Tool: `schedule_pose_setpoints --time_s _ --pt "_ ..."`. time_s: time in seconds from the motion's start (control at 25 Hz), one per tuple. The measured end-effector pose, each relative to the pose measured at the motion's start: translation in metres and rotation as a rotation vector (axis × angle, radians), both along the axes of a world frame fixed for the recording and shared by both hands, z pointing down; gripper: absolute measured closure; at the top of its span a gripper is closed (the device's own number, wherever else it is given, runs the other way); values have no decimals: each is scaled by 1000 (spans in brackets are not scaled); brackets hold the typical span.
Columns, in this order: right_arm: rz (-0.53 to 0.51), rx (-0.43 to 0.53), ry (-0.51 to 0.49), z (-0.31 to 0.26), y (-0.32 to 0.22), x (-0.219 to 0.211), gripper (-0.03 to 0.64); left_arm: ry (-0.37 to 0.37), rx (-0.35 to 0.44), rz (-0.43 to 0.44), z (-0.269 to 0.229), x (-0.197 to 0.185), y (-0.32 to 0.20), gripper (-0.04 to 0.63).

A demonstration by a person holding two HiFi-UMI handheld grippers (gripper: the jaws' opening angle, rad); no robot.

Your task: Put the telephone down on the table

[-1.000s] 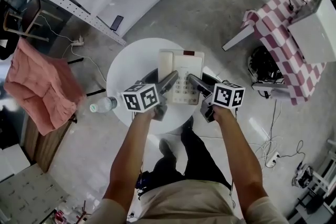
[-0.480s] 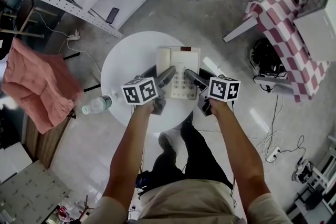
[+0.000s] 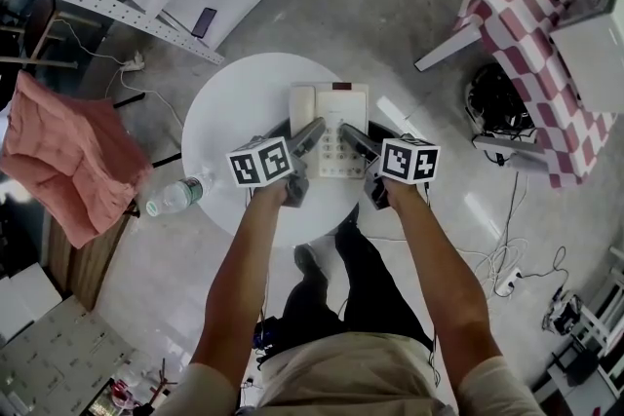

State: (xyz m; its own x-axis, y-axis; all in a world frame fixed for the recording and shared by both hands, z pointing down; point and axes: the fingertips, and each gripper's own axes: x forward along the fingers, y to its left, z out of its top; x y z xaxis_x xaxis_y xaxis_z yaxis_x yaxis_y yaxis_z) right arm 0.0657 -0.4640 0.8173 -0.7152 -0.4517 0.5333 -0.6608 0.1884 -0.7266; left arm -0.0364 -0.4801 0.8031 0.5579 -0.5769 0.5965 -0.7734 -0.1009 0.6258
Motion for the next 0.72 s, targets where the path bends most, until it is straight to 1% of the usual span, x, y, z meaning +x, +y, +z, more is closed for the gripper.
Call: schedule_pose_setpoints --time_s 0.24,0.28,0.4,0.44,0.56,0.72 --pt "-1 4 46 8 -3 2 376 -19 -8 4 10 -1 -3 253" --pt "-6 4 51 11 -2 1 376 -16 -9 10 12 1 -2 253" --pt "-20 21 82 14 -3 2 374 25 -13 48 20 13 1 253" --pt "-24 28 92 14 -4 2 374 24 -8 54 20 13 1 253" --pt "-33 43 110 14 -4 2 374 -11 17 41 16 6 -4 253" --pt "-48 66 143 13 -4 2 376 -15 26 35 15 3 -4 253"
